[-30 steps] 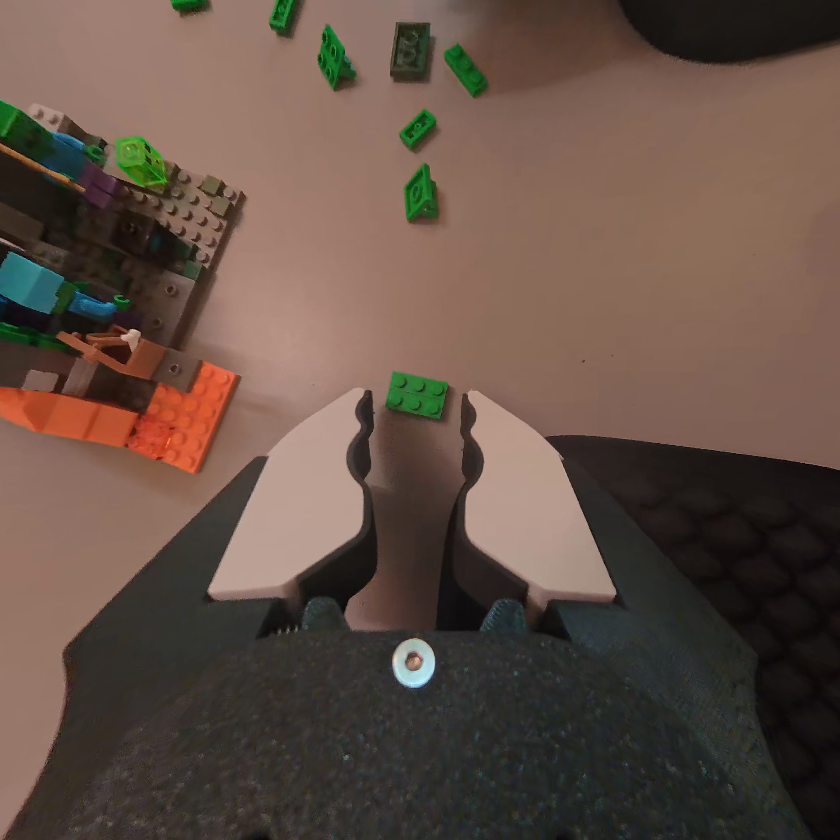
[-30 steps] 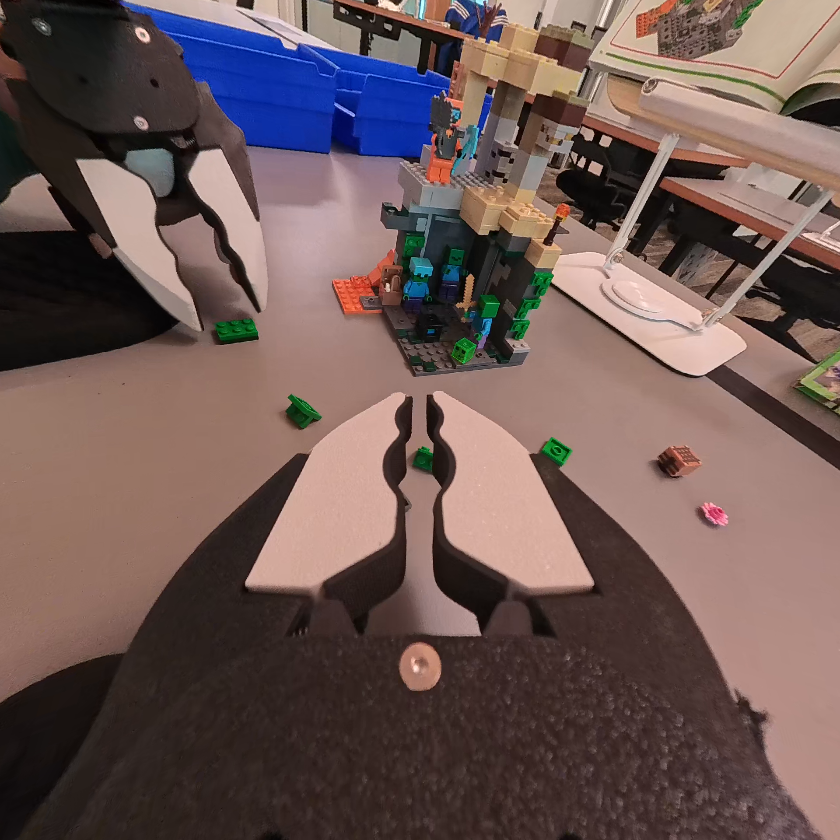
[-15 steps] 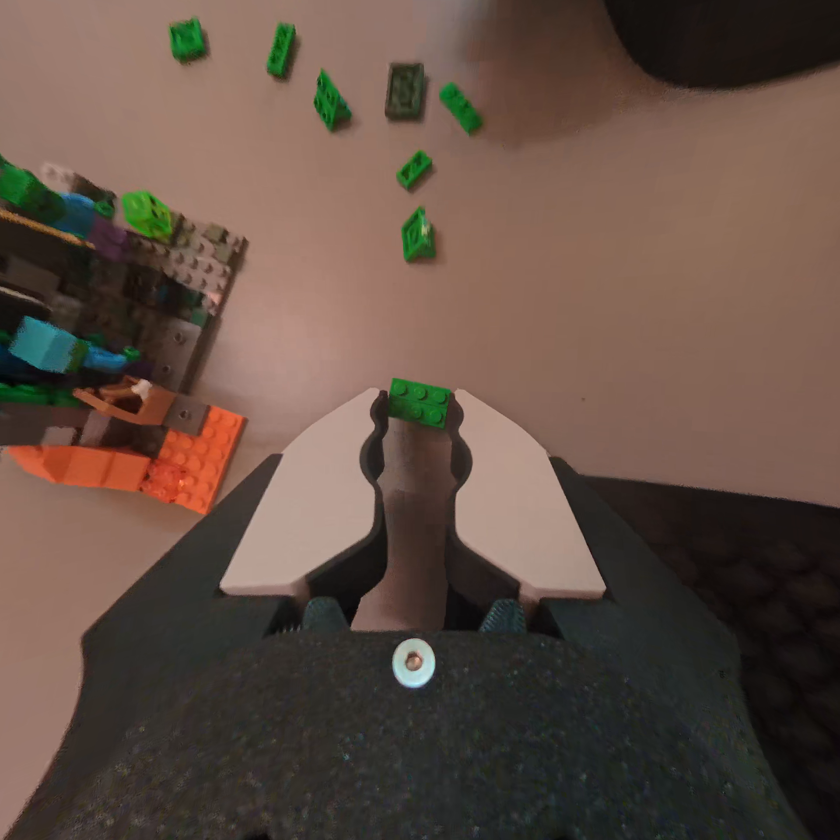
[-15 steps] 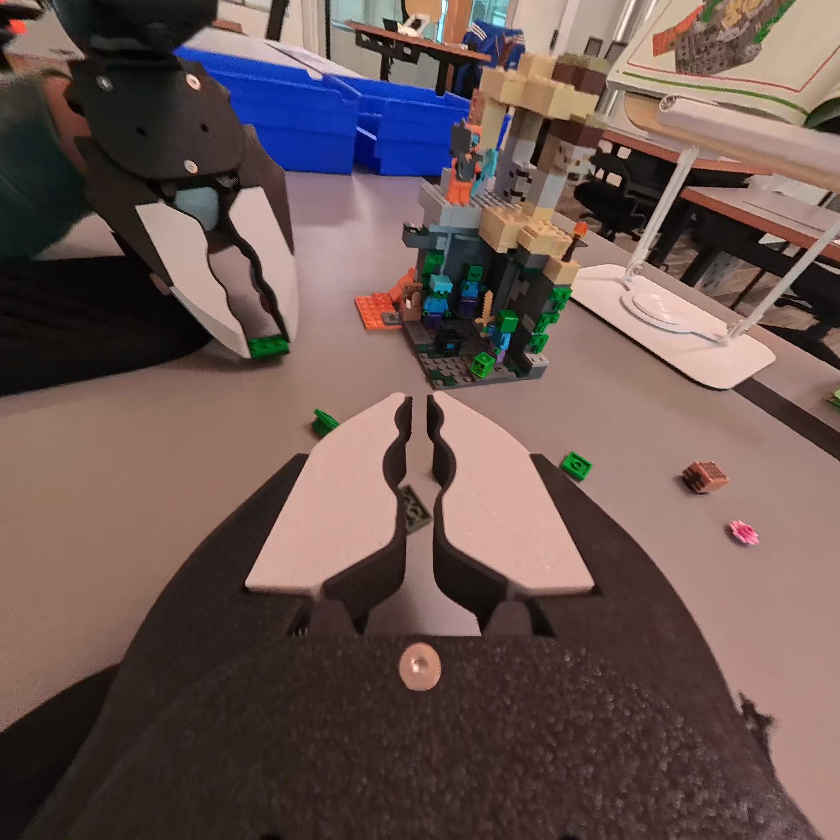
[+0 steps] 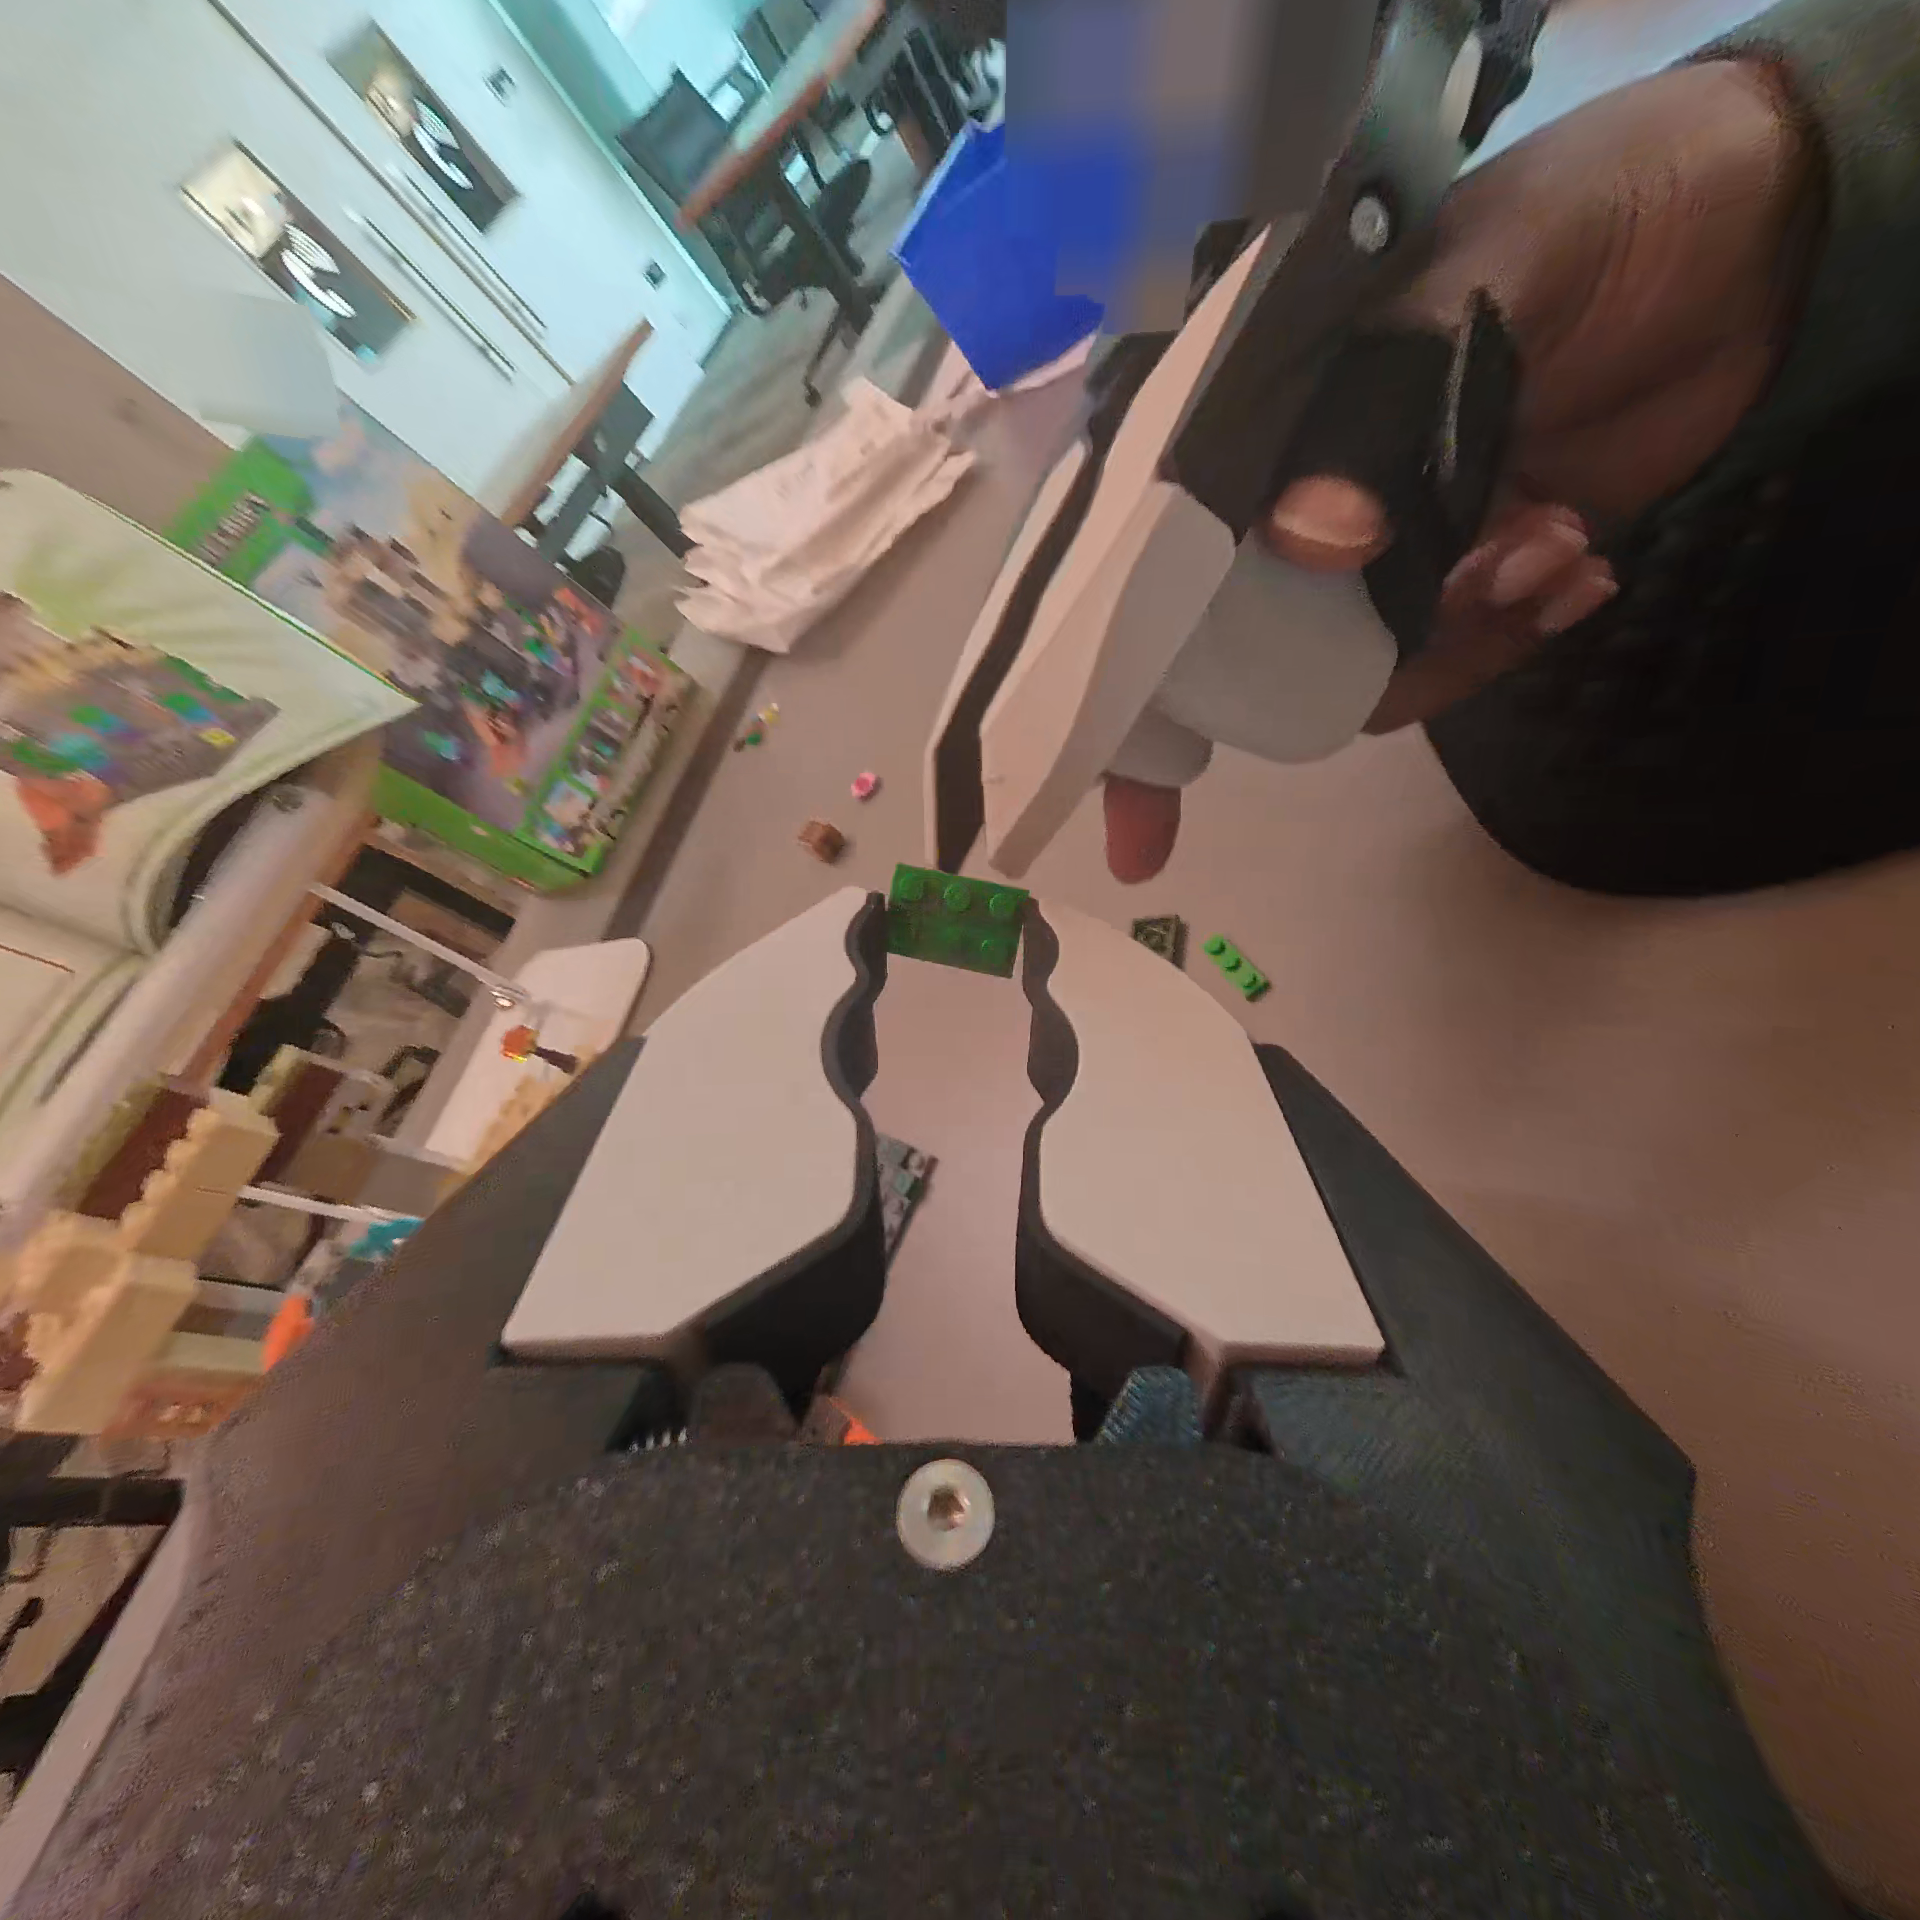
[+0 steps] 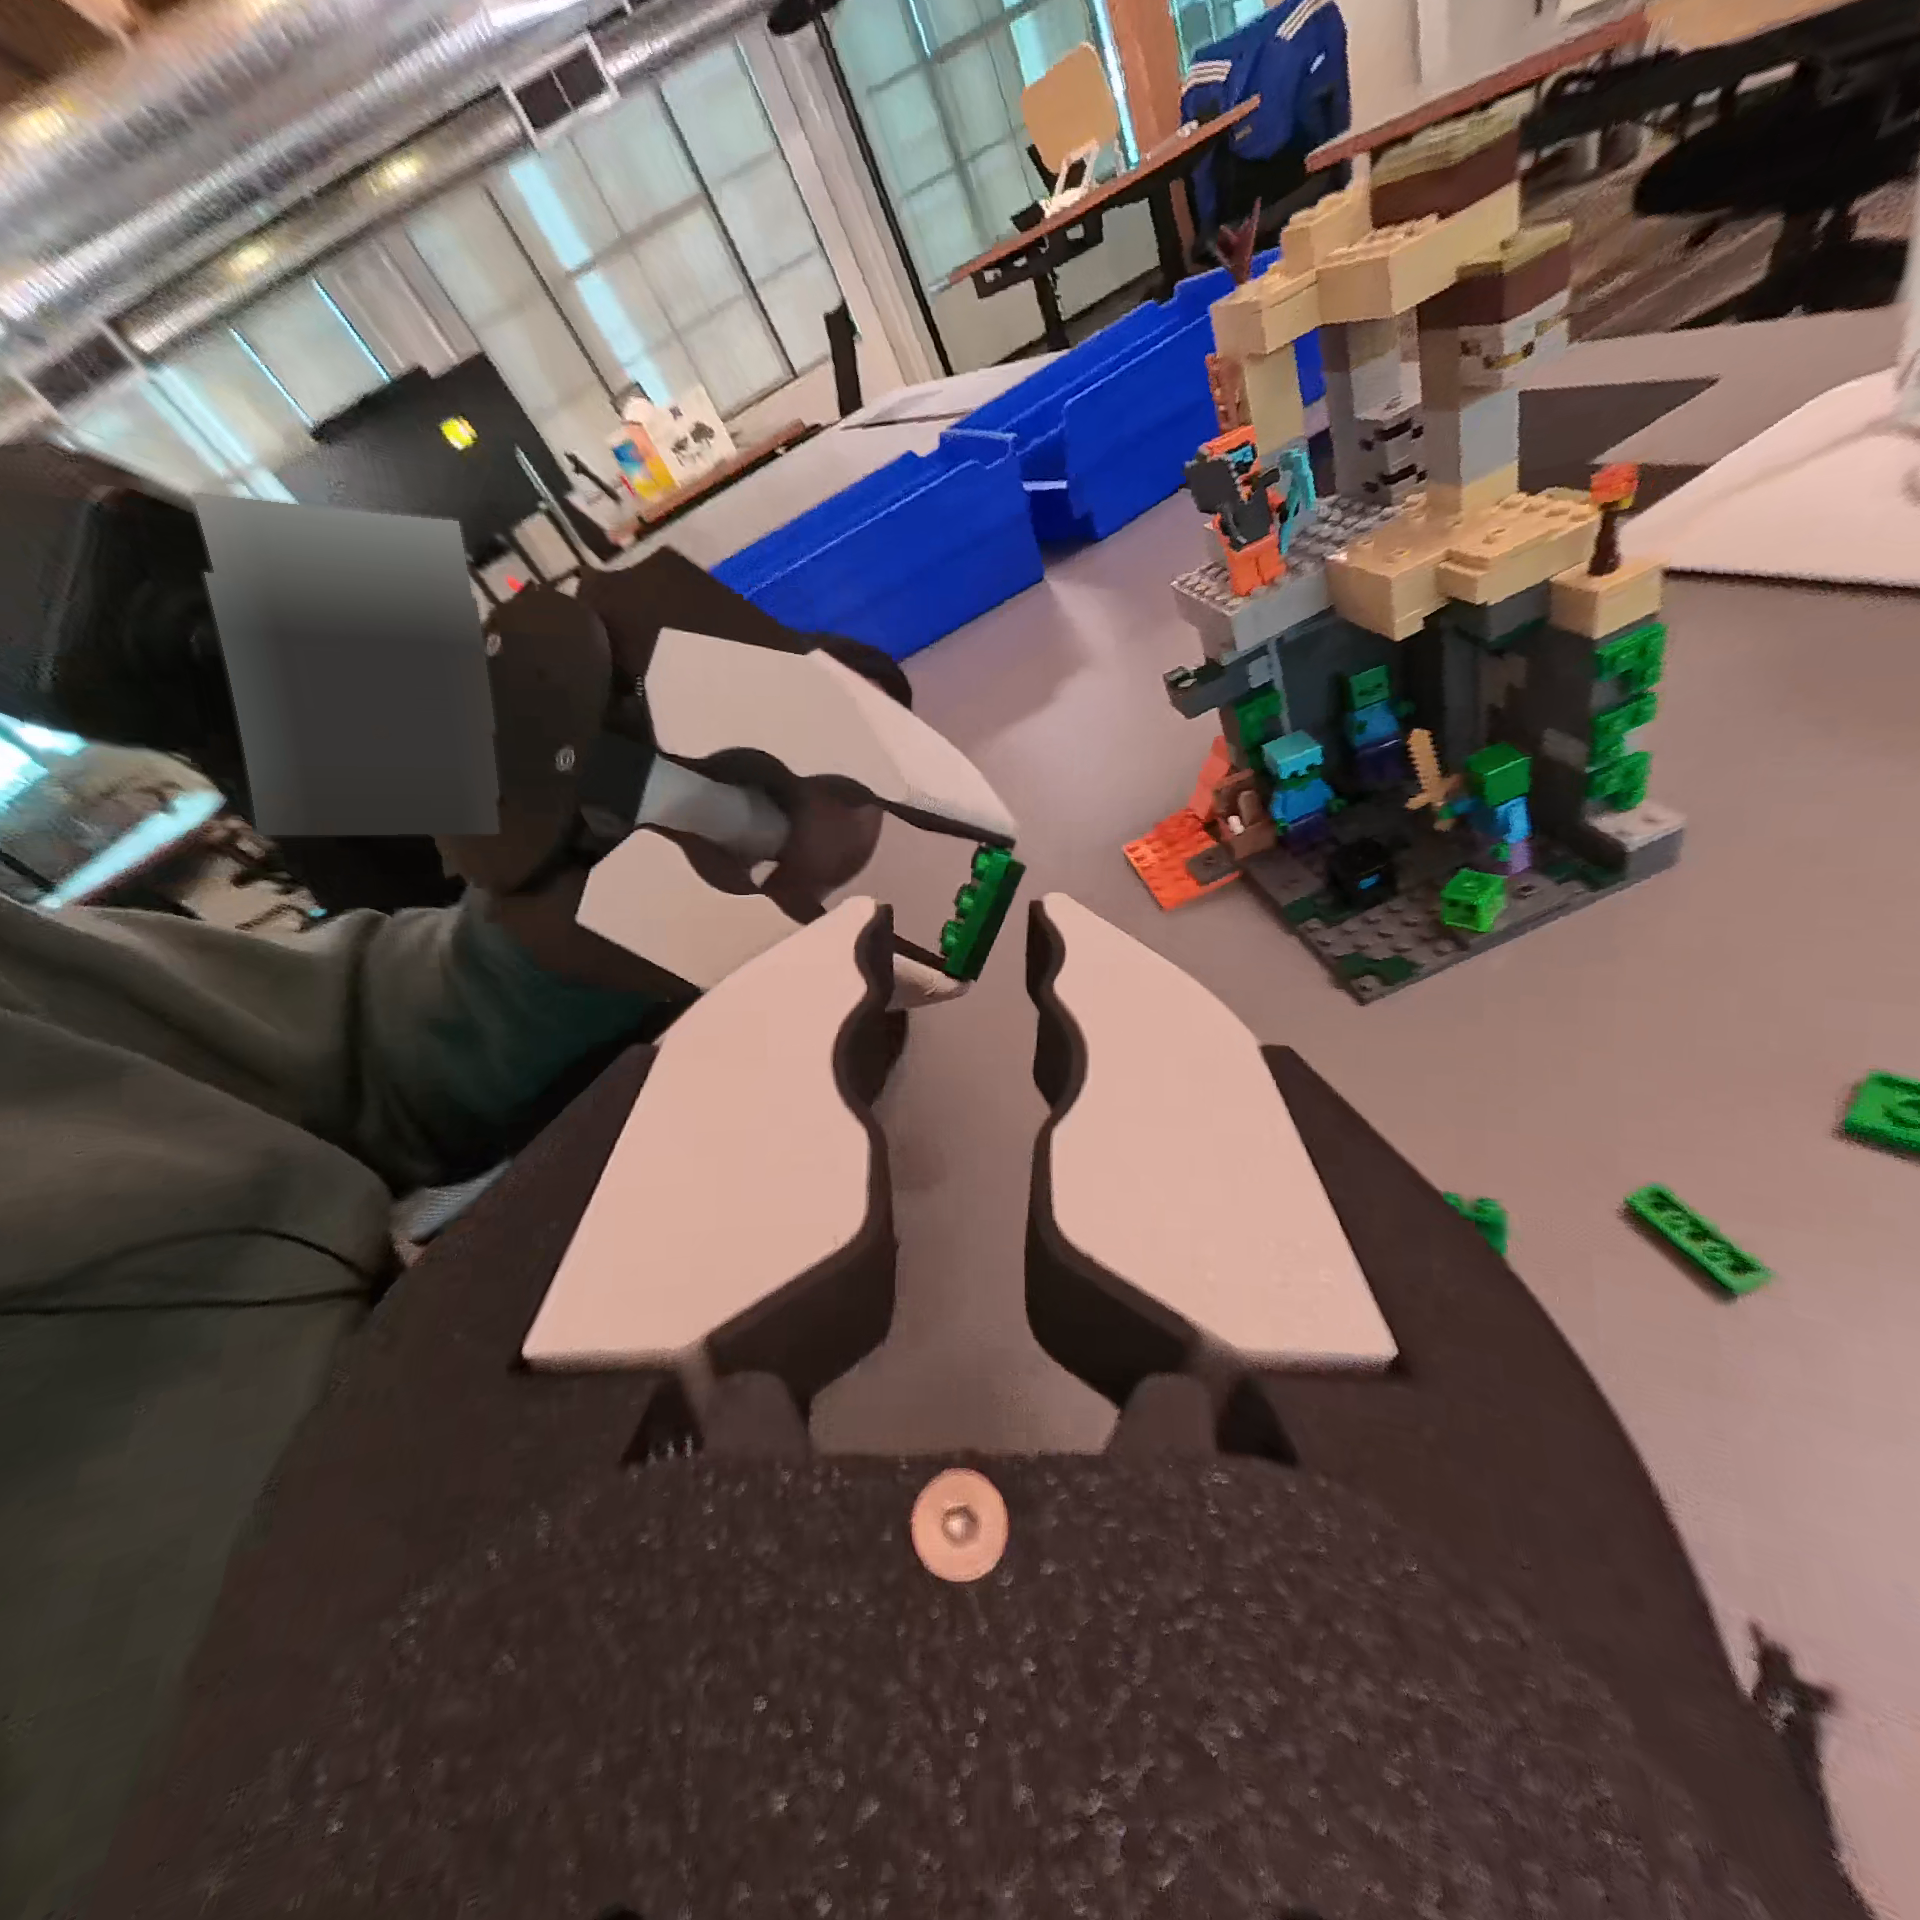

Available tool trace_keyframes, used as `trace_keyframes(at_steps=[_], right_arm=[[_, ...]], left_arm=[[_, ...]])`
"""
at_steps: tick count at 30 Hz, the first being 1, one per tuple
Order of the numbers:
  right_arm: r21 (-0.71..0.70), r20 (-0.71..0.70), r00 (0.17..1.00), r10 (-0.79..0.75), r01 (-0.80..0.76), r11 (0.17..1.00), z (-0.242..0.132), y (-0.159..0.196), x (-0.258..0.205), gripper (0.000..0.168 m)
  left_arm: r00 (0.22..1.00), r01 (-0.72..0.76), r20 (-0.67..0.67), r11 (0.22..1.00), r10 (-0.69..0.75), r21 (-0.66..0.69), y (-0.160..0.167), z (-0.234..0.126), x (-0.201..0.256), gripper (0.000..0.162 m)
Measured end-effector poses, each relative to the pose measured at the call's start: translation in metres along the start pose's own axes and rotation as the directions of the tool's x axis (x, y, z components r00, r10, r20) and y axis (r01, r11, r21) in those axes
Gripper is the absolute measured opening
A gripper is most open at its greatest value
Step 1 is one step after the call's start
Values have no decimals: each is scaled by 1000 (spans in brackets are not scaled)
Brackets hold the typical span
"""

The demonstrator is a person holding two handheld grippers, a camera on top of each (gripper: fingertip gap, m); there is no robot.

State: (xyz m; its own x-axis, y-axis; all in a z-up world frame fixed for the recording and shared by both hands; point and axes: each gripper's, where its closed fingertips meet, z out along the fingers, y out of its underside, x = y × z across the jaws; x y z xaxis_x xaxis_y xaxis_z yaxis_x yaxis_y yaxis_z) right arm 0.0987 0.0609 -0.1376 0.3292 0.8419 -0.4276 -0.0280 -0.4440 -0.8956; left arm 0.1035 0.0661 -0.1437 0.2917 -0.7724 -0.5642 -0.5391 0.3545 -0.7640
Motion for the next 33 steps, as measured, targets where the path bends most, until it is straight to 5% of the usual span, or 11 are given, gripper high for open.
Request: trace_keyframes(at_steps=[7,12,16,21,27,33], right_arm=[[-33,121,992,46,-43,999,9,3,-7,8],[-100,177,954,-243,263,960,-2,12,-11,8],[-113,285,814,-506,552,826,-10,18,-35,8],[-123,373,631,-680,760,638,-13,23,-54,8],[-127,458,502,-734,854,505,-18,31,-69,8],[-129,516,440,-735,888,441,-22,43,-76,8]], left_arm=[[996,-73,45,996,71,60,-5,-7,3,25],[980,170,-127,974,-151,151,-7,-20,13,26],[827,485,-382,867,-413,113,-9,-27,24,31],[502,725,-682,688,-531,-2,-29,-39,43,45],[278,762,-820,635,-500,-129,-35,-50,65,44],[185,733,-854,647,-487,-211,-33,-51,81,40]])
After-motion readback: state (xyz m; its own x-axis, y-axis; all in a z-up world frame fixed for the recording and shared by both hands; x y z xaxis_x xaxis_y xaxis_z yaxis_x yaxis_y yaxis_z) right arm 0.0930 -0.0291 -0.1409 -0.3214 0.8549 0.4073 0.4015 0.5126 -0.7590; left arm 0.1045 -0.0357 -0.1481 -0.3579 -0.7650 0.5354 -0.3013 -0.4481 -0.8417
